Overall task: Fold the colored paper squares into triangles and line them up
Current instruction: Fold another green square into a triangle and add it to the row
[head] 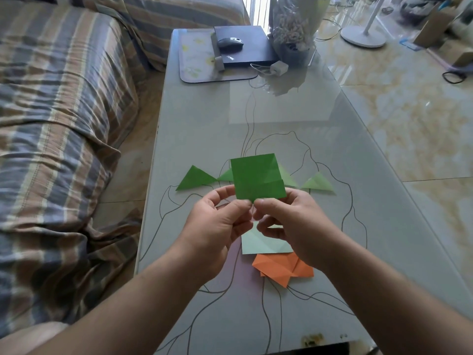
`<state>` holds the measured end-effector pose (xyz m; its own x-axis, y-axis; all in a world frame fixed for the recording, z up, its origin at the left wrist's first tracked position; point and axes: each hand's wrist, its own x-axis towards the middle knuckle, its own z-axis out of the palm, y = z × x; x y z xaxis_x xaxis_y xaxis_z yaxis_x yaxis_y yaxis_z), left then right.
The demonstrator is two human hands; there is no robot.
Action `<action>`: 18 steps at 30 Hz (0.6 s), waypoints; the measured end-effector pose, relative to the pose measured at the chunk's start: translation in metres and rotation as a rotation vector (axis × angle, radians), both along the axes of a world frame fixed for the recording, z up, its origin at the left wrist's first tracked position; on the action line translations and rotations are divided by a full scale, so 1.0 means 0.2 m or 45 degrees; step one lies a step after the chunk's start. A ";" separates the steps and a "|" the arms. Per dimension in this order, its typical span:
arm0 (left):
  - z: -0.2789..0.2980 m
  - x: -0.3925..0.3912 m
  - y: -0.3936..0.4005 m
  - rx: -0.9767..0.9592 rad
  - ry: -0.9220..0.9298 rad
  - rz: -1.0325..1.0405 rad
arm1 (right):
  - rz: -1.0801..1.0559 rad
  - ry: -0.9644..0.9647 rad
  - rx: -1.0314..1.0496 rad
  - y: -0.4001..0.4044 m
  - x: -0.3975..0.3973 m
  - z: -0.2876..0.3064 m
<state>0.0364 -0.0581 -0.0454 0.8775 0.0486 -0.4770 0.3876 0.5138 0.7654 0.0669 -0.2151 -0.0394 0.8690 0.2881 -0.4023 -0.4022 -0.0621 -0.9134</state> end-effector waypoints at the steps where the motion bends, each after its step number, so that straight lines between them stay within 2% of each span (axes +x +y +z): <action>1: 0.00 0.00 0.00 0.021 -0.018 0.001 | 0.003 0.001 0.000 0.00 0.00 0.00; 7: 0.00 -0.02 0.00 0.146 -0.117 -0.105 | 0.011 -0.038 -0.019 0.00 0.00 0.00; 18: 0.01 -0.01 0.01 0.183 -0.163 -0.086 | -0.013 0.038 -0.031 0.01 0.01 0.03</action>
<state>0.0334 -0.0566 -0.0433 0.9340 0.0471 -0.3541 0.3126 0.3719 0.8740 0.0680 -0.2133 -0.0341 0.8594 0.2687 -0.4349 -0.4301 -0.0800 -0.8992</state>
